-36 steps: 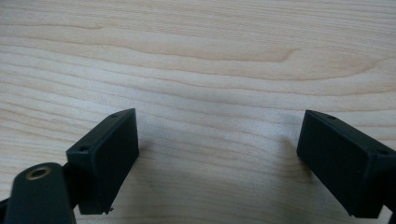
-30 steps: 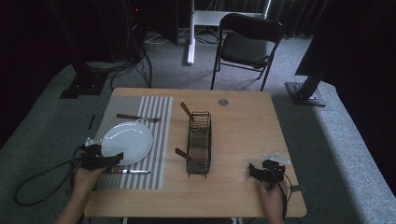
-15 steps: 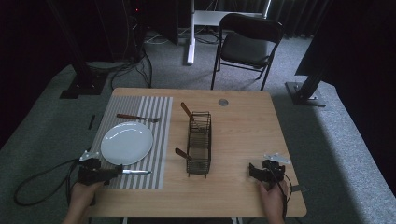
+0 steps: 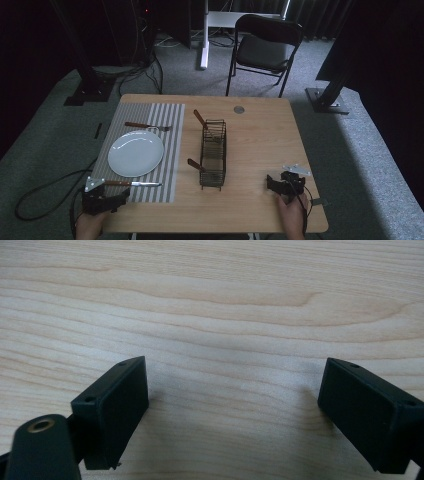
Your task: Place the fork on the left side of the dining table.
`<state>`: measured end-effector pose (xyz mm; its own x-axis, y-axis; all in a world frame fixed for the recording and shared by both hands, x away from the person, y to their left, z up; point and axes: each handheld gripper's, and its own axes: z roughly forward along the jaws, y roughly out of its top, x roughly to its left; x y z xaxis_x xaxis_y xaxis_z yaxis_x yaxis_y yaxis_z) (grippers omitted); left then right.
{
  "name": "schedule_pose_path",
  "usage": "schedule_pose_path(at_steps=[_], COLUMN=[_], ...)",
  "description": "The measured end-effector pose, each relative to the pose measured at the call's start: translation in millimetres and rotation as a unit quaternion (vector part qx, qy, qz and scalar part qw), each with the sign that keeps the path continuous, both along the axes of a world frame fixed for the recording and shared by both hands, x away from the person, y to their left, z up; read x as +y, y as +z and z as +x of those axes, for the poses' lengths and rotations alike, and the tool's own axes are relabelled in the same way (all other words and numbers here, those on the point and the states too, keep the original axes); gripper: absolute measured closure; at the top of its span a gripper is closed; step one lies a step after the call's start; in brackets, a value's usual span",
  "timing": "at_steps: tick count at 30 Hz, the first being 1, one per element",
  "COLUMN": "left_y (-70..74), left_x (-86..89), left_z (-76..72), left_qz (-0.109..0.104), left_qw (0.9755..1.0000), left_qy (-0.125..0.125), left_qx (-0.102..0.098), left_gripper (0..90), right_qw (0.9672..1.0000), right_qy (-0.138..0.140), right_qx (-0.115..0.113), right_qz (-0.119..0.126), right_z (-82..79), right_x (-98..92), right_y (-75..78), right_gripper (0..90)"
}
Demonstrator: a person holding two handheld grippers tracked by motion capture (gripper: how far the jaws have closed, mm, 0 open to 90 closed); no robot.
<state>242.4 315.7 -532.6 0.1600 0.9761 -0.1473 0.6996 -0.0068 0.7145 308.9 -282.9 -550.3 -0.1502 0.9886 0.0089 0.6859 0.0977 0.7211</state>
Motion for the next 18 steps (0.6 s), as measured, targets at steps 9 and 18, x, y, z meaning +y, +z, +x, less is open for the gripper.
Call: schedule_pose_path(at_steps=[9, 18], left_y=[-12.0, -16.3], left_x=[-4.3, -13.8], left_z=[-8.1, -10.2], left_qz=[0.031, 0.080], left_qw=[0.9993, 0.9962], left_qy=[0.019, 0.034], left_qx=[0.007, 0.003], left_gripper=[0.0, 0.0], right_qw=[1.0000, 1.0000], right_qy=[0.000, 0.000], right_qx=[0.000, 0.000], right_qz=[0.000, 0.000], right_z=[0.0, 0.0], right_x=[0.0, 0.0], right_y=[0.0, 0.0], right_gripper=[12.3, 12.3])
